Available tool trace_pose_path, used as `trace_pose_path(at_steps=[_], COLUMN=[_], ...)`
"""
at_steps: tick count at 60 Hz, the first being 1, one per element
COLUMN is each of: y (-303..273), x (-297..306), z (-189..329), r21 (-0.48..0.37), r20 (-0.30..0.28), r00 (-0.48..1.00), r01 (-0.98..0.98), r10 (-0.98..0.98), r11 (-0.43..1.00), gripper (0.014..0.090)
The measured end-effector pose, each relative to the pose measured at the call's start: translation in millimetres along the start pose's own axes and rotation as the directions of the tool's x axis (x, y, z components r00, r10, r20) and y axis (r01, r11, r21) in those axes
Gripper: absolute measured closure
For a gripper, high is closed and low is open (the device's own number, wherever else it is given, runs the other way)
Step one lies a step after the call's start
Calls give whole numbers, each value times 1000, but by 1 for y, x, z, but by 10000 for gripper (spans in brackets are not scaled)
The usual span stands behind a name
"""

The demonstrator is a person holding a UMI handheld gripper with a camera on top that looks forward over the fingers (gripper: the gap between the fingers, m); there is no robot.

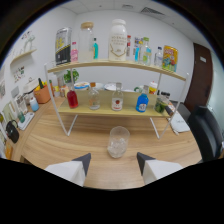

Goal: Make me a cup of Mojito.

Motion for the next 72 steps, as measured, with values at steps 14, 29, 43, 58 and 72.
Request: trace_pose_path(at_steps=[14, 29, 43, 58, 72], y=[5, 35, 9, -67, -100], x=[2, 28, 105, 167, 182], z=[-2, -18, -20, 31, 93], r21=[-6, -22, 11, 66, 54], r20=[5, 28, -11, -7, 59], r00=[1000, 999, 1000, 1000, 998], r01=[-21, -25, -26, -20, 5], r10=[21, 26, 26, 20, -8], r11=[1000, 999, 1000, 998, 999], gripper=[181, 182, 180, 180, 187])
